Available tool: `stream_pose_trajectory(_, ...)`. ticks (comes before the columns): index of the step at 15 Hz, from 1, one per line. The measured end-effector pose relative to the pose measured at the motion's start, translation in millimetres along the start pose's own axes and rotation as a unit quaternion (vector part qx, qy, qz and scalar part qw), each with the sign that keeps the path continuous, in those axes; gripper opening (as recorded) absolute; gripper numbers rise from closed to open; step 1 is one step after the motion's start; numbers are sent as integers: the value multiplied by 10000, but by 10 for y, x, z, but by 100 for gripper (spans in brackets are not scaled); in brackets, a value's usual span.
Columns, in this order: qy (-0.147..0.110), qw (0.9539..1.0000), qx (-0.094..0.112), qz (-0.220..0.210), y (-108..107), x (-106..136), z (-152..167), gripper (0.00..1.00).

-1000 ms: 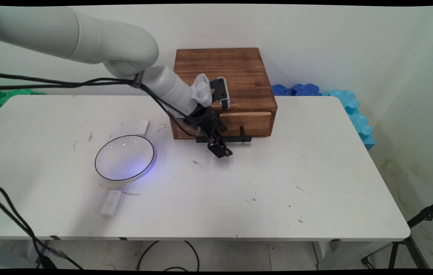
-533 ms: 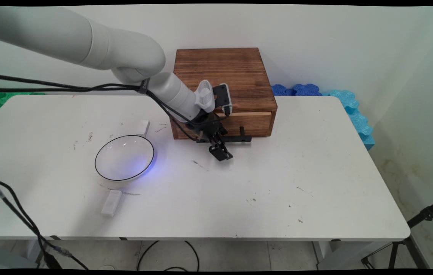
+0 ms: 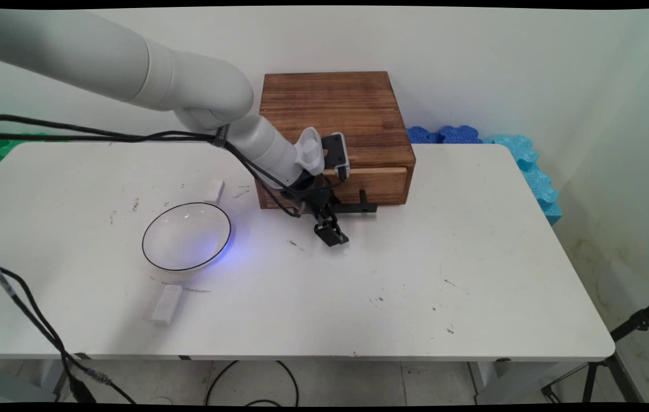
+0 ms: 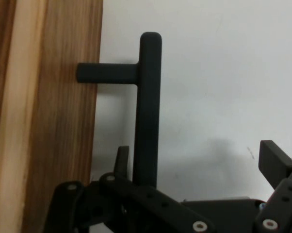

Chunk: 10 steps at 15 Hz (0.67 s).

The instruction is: Open the drawer

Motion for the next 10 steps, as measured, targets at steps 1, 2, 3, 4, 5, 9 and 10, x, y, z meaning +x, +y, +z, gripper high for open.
stream_pose_trajectory(1, -10, 10000, -11, 6, 6, -3, 15, 100)
stream_pose_trajectory(2, -16, 10000, -18, 10, 11, -4, 26, 100)
stream_pose_trajectory(3, -22, 10000, -26, 13, 16, -5, 36, 100)
stream_pose_trajectory(4, -25, 10000, -32, 16, 20, -5, 43, 100)
stream_pose_trajectory(5, -31, 10000, -39, 20, 27, -5, 53, 100)
stream_pose_trajectory(9, -43, 10000, -70, 37, 71, -4, 84, 100)
stream_pose_trajectory(10, -46, 9999, -79, 41, 86, -3, 91, 100)
